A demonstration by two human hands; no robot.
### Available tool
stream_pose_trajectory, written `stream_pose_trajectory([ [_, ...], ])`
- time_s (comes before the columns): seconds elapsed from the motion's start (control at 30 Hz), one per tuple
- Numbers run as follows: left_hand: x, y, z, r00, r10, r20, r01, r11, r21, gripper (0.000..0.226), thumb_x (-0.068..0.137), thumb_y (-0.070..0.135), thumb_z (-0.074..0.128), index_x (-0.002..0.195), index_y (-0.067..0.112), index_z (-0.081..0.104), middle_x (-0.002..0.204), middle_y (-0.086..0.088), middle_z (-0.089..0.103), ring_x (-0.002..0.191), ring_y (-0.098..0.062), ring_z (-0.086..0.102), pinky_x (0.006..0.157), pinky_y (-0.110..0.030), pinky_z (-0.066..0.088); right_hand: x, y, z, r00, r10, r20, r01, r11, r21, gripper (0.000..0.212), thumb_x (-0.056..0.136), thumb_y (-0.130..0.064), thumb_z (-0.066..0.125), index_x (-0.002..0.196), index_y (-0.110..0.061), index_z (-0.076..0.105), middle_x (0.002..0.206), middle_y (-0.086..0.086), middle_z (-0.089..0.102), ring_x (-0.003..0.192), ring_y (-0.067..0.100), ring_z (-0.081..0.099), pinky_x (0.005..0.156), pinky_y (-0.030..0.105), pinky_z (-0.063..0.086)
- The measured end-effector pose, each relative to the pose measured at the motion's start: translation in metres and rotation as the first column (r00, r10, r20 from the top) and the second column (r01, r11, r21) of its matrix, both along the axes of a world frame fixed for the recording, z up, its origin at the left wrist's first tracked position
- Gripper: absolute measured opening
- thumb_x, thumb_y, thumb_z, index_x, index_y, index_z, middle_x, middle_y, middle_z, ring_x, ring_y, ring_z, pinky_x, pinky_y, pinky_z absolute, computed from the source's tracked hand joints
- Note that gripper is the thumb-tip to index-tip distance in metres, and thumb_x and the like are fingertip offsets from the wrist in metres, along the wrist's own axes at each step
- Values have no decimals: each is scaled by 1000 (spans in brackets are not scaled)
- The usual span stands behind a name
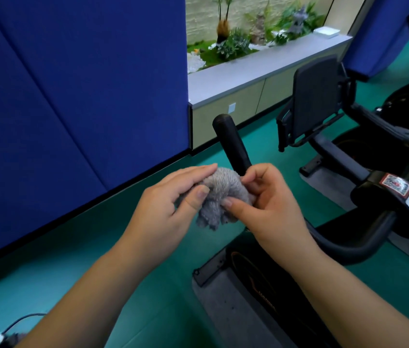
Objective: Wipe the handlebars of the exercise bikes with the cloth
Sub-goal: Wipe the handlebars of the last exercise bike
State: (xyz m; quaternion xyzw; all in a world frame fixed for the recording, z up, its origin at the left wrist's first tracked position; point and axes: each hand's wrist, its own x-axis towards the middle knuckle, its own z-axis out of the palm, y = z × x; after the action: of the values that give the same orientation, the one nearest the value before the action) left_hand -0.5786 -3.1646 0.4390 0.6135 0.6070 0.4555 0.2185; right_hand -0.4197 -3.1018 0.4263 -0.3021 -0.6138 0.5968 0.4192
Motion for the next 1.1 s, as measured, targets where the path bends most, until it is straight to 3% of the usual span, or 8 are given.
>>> stream_pose_trajectory([
  [0.17, 20, 0, -6, 996, 56, 69, -49, 994, -99, 70, 78, 54, 62, 140, 33, 38, 140, 20, 41, 124, 11, 38, 101, -9, 33, -6, -6, -4, 997, -77, 5, 78, 997, -25, 16, 83, -26, 67, 85, -15, 56, 76, 9, 55, 70, 19, 53, 64, 33, 53],
  [0.3, 20, 7, -7, 989, 147, 8, -144, 979, -146, 87, 67, 47, 74, 142, 37, 32, 133, 23, 39, 119, 8, 38, 96, -1, 29, -5, -6, -3, 1000, 22, -6, -23, 993, -119, 21, 96, -2, 46, 93, -15, 63, 78, -8, 65, 77, 5, 61, 70, 18, 51],
  [0.43, 13, 11, -14, 969, 239, 71, -227, 963, -145, 66, 73, 31, 76, 133, 37, 48, 115, 21, 59, 101, 7, 56, 88, -11, 44, 1, 3, -1, 975, 39, 217, -62, 993, 101, 39, 91, 7, 51, 99, -28, 67, 107, -4, 63, 96, 7, 63, 82, 20, 52],
  [0.5, 10, 12, -16, 953, 278, 122, -258, 953, -158, 56, 75, 30, 75, 125, 38, 52, 105, 26, 60, 92, 11, 57, 79, -11, 48, 8, 12, 4, 933, -72, 353, -25, 965, 262, 42, 88, 2, 57, 101, -38, 65, 110, -7, 56, 97, 5, 60, 83, 18, 50],
  [0.63, 4, 25, -17, 932, 330, 147, -301, 935, -189, 35, 78, 32, 73, 102, 36, 49, 92, 19, 59, 78, 12, 56, 56, -7, 42, 15, 38, 17, 866, -341, 365, 164, 885, 436, 40, 85, -3, 62, 101, -40, 61, 106, -8, 53, 92, 1, 56, 74, 11, 47],
  [0.83, 13, 80, -17, 852, 354, 385, -365, 930, -45, 21, 81, 17, 70, 95, 21, 55, 80, 17, 58, 67, 11, 54, 58, -6, 41, 2, 74, 20, 862, -317, 394, 147, 903, 405, 47, 88, -10, 62, 123, -39, 53, 120, -9, 54, 101, -2, 57, 79, 8, 47],
  [0.97, 26, 89, -29, 758, 284, 587, -346, 938, -8, 17, 83, 16, 68, 96, 21, 60, 81, 17, 65, 79, -5, 62, 78, -35, 55, -4, 77, 13, 881, -281, 381, 131, 918, 375, 49, 86, -5, 64, 124, -34, 58, 116, -11, 60, 100, 2, 61, 83, 18, 53],
  [1.1, 22, 98, -27, 733, 284, 618, -399, 915, 53, 12, 81, 10, 70, 88, 16, 63, 79, 10, 63, 73, -3, 60, 69, -22, 51, -4, 78, 8, 883, -285, 374, 140, 918, 370, 53, 83, -2, 67, 123, -37, 58, 116, -12, 59, 102, 2, 60, 82, 20, 54],
])
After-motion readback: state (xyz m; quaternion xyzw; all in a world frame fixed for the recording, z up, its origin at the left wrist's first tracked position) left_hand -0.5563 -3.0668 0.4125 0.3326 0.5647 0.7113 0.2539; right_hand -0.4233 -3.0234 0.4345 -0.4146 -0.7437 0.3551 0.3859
